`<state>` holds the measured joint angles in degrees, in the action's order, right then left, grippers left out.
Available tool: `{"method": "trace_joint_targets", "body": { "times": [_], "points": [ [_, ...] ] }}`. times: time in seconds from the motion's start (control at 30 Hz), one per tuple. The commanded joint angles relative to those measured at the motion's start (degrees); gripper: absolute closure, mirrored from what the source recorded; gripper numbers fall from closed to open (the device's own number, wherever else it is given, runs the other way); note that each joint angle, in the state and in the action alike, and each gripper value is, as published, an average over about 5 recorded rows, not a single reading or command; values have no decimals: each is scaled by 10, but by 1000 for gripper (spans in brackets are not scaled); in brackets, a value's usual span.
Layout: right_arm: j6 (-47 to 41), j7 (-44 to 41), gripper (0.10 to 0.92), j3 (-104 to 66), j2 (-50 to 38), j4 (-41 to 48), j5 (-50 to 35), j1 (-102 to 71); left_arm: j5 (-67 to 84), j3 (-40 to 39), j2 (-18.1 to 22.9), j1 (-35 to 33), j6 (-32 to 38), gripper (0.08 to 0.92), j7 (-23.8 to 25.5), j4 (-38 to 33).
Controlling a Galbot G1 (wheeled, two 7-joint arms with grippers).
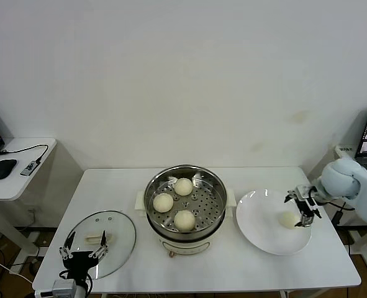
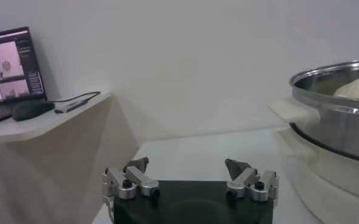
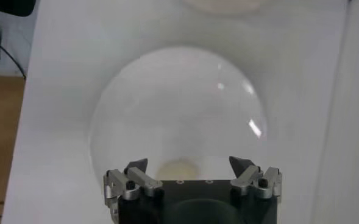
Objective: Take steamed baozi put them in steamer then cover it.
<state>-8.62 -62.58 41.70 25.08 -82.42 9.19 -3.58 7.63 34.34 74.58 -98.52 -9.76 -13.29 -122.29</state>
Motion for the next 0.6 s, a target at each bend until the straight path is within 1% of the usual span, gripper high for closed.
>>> {"method": "trace_joint_targets", "body": {
  "times": [0.03, 0.43, 0.6],
  "points": [
    [22, -2, 203, -92, 23, 89, 55, -100, 1, 1, 0, 0, 0, 177, 0, -2],
    [19, 21, 203, -107, 94, 142, 72, -106, 1, 3, 1, 1, -2, 177, 0, -5],
    [16, 24, 203, -110, 111, 155, 72, -107, 1, 5, 1, 0, -2, 177, -1, -4]
  ]
}}
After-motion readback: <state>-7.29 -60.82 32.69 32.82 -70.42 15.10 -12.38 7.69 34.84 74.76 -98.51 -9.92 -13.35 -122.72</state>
